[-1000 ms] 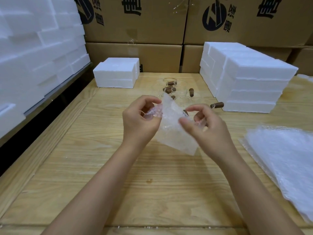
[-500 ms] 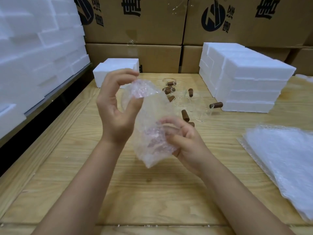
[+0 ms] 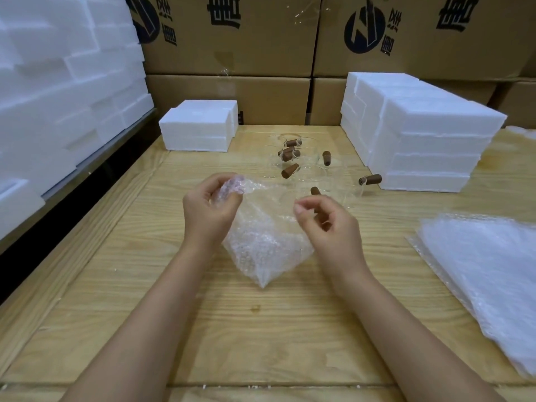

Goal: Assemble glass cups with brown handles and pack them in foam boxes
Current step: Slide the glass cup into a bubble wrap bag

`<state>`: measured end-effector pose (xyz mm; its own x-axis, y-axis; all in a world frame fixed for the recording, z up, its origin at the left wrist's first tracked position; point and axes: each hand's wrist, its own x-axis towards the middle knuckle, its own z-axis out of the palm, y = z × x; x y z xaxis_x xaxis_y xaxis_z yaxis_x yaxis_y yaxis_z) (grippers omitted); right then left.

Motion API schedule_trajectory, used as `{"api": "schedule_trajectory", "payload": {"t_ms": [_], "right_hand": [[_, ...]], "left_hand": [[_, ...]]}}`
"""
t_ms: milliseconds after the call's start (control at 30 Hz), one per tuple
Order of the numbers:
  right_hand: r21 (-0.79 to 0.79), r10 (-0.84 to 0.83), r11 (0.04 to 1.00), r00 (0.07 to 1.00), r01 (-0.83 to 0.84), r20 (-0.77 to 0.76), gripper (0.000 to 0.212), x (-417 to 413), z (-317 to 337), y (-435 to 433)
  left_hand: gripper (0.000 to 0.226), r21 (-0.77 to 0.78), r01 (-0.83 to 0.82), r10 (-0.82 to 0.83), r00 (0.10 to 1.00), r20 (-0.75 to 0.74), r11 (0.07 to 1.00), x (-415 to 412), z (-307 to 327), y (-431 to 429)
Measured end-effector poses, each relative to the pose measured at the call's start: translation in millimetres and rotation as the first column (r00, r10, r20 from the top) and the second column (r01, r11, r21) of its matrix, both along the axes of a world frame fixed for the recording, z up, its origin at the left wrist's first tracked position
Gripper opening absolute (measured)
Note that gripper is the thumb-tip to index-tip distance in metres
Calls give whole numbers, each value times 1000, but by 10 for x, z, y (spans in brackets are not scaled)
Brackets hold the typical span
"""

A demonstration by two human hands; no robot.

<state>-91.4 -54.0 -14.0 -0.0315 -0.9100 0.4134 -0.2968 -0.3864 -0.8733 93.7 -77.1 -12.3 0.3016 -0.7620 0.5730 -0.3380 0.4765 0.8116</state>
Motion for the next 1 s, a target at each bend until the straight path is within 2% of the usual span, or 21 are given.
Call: {"api": "schedule_trajectory", "payload": {"t_ms": [67,133,167,233,300,467,567,633,767,867,933,1000], "right_hand": [[-89,-130,988,991,126,-35,6,-86,-18,-84],[-86,-232,972,959,220,-163,14,-198,-57,-183],[-66,-253,967,929,244,-270,21,-254,-90,-230],[-32,-236,968,848,251,-474,34,-344,-162,-301],[-55,-222,970,777,235,-589,39,-380,-188,-323],[-147,-260,964,657,223,-708,36,-386,-192,-321],[-171,-272,961,627,219,-730,25,-397,-207,-309],[-149,-243,969,641,199,-728,22,-405,-199,-299],[-166,-233,971,816,170,-529,13,-426,-94,-257],[-138,-238,967,953,214,-187,16,-511,46,-219],[-58,-127,989,986,134,112,25,-573,155,-194],[-39,40,999,943,-29,331,26,-610,230,-170]], "left_hand": [[20,25,-19,19,1000,-1,999,1,-17,-18],[10,63,-36,36,999,4,997,8,-40,-37],[4,90,-36,36,999,3,995,14,-47,-44],[10,127,-43,44,999,-7,991,24,-51,-56],[10,143,-46,51,998,-37,989,32,-35,-69],[24,178,-114,132,987,-90,977,16,-30,-97],[29,139,-133,143,987,-68,981,-9,-5,-86],[26,132,-119,129,989,-74,984,-20,3,-87],[18,139,-108,122,988,-96,984,-56,41,-80],[16,187,-114,134,986,-95,976,-96,96,-78],[16,226,-132,149,987,-60,965,-122,139,-71],[14,246,-141,154,987,-35,959,-147,171,-53]]}}
